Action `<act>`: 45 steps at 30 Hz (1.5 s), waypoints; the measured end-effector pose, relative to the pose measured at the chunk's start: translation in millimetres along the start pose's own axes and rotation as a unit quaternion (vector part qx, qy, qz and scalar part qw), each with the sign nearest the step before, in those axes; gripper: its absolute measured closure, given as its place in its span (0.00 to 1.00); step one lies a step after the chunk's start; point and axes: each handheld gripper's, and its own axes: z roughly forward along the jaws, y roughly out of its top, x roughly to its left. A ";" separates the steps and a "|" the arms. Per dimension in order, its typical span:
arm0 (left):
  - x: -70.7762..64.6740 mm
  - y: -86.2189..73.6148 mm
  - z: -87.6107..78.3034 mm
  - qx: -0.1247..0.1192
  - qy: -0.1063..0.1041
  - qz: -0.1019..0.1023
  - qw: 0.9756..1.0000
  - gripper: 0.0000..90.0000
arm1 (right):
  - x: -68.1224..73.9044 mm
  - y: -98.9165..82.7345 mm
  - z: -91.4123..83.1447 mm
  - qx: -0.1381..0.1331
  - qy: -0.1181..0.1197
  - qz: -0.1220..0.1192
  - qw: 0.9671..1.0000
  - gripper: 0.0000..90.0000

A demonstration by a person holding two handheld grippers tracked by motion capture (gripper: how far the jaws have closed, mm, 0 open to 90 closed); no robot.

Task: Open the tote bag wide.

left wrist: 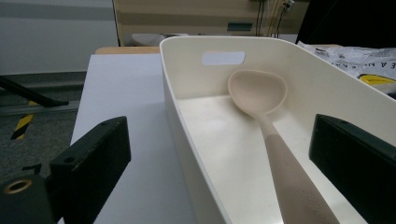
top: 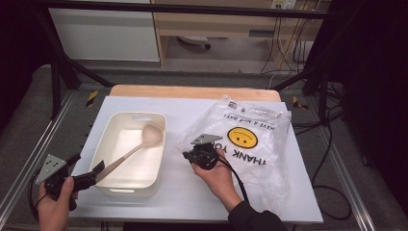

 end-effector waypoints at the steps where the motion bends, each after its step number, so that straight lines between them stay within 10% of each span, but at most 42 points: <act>1: 0.1 0.0 0.1 0.000 0.000 0.000 1.000 0.06 | 0.0 0.0 0.0 0.000 0.000 0.000 1.000 0.98; 45: 0.1 0.2 1.2 0.004 -0.004 0.004 1.000 0.05 | -14.9 74.0 41.2 -0.035 -0.013 0.048 0.998 0.97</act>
